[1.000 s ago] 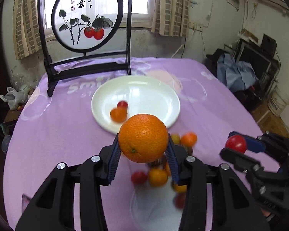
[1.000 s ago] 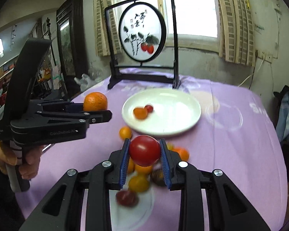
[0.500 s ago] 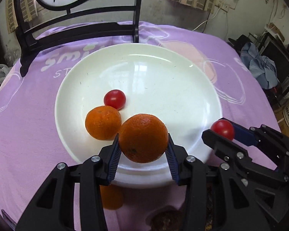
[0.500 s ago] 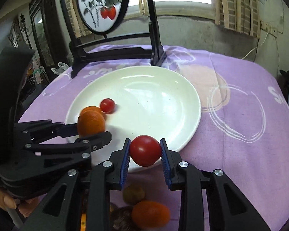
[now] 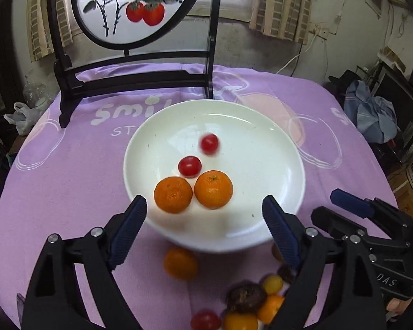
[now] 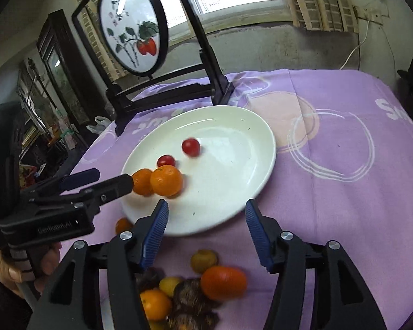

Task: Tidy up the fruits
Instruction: 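Carry both fruits over the white plate and open both tools, then grasp the dark-red tomato with the right tool while the left tool grasps a red tomato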

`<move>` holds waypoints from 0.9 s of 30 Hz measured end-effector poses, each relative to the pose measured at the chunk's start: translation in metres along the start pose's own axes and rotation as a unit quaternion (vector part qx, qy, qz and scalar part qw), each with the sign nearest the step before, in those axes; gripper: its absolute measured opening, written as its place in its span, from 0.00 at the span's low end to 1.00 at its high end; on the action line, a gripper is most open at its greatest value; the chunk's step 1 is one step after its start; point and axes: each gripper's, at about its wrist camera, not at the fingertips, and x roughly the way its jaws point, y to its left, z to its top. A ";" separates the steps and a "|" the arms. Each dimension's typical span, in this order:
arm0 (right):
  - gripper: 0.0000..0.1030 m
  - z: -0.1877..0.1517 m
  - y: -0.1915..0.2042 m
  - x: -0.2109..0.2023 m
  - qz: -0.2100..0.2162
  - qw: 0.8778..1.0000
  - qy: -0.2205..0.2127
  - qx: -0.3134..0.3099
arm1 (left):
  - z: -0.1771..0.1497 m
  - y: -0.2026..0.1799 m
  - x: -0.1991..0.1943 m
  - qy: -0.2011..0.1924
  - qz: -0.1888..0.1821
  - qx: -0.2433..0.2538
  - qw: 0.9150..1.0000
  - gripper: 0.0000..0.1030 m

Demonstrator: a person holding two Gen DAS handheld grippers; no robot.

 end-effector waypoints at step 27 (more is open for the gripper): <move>0.67 -0.162 0.099 -0.049 -0.056 0.988 0.071 -0.121 | -0.147 0.038 -0.048 0.016 0.012 -0.017 1.000 0.90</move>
